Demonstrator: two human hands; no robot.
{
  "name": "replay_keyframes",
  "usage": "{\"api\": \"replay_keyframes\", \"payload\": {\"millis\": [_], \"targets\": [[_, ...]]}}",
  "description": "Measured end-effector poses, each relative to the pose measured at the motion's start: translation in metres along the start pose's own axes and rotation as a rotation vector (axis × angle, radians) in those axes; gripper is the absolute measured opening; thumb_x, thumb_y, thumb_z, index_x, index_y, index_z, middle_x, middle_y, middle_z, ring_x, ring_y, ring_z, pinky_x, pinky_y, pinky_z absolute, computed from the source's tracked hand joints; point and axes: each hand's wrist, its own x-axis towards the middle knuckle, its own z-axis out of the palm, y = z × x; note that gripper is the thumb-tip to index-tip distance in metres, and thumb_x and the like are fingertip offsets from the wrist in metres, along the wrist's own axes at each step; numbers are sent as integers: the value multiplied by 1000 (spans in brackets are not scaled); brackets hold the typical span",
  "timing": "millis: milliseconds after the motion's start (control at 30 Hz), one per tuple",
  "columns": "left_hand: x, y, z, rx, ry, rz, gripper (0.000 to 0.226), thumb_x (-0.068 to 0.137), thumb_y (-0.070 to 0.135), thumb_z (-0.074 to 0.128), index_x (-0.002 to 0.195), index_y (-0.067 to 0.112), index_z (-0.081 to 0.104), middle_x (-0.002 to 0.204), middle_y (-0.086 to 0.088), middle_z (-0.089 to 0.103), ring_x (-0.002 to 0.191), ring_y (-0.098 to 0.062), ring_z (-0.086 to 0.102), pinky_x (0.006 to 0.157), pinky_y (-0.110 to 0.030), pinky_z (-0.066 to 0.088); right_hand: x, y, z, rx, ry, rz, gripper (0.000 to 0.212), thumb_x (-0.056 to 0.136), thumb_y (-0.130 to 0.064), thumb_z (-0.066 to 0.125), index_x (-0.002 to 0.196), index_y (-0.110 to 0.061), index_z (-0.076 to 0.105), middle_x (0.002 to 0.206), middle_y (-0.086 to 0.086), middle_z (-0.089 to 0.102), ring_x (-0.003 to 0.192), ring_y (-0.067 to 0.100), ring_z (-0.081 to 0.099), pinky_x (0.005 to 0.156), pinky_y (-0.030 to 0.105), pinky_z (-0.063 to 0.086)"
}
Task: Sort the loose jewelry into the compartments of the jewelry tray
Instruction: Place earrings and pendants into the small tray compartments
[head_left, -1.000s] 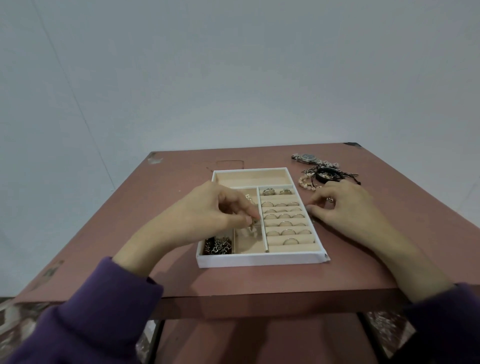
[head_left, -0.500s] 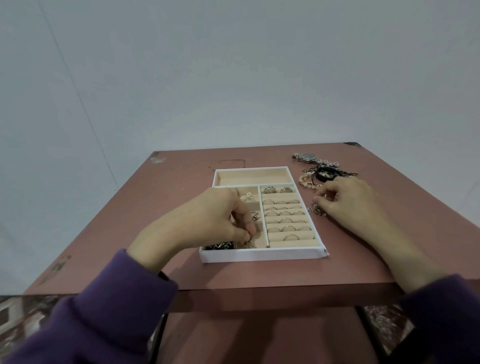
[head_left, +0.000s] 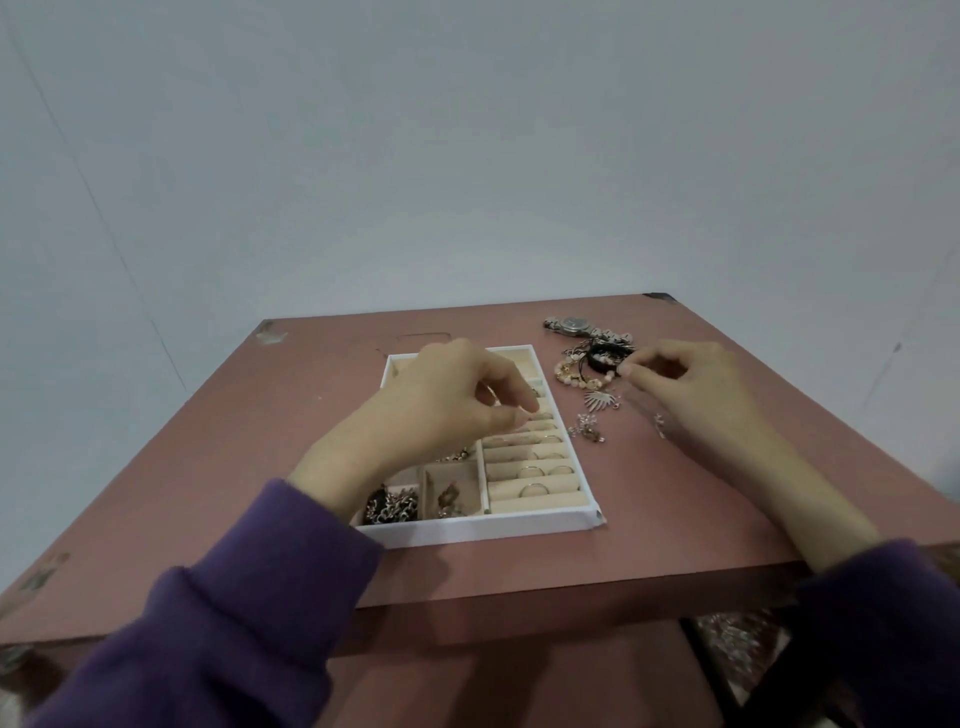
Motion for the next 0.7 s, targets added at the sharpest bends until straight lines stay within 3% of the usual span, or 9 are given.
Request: {"api": "replay_keyframes", "payload": {"millis": [67, 133, 233, 367, 500, 700], "targets": [[15, 9, 10, 21, 22, 26, 11, 81, 20, 66, 90, 22, 73, 86, 6, 69, 71, -2, 58, 60, -3, 38, 2, 8, -10, -70, 0, 4, 9, 82, -19, 65, 76, -20, 71, 72, 4, 68, 68, 16, 58, 64, 27, 41], [31, 16, 23, 73, 26, 38, 12, 82, 19, 66, 91, 19, 72, 87, 4, 68, 68, -1, 55, 60, -4, 38, 4, 16, -15, -163, 8, -14, 8, 83, -17, 65, 79, -16, 72, 73, 5, 68, 69, 15, 58, 64, 16, 38], [53, 23, 45, 209, 9, 34, 12, 81, 25, 66, 91, 19, 70, 93, 0, 70, 87, -15, 63, 76, -23, 47, 4, 23, -16, -239, 49, -47, 9, 82, -15, 64, 78, -17, 71, 64, -5, 59, 60, 6, 49, 56, 7, 32], [68, 29, 62, 421, -22, 39, 25, 79, 39, 66, 87, 16, 66, 94, -6, 68, 89, -23, 60, 71, -30, 43, 6, 27, -14, -259, 81, -75, 9, 81, -17, 64, 78, -20, 71, 69, -3, 63, 61, 5, 48, 56, 17, 32], [73, 36, 65, 462, -24, 33, 25, 79, 34, 67, 73, 17, 50, 92, -12, 66, 88, -28, 59, 64, -31, 35, 7, 31, -13, -262, 78, -81, 9, 80, -18, 64, 75, -23, 70, 66, -5, 61, 62, 11, 51, 63, 28, 40], [78, 34, 68, 319, -72, -3, 14, 79, 14, 65, 91, 9, 68, 99, -11, 69, 93, -27, 62, 75, -32, 50, 7, 32, -13, -267, 70, -75, 9, 80, -19, 63, 74, -24, 69, 69, -4, 62, 66, 15, 53, 66, 32, 44]]}}
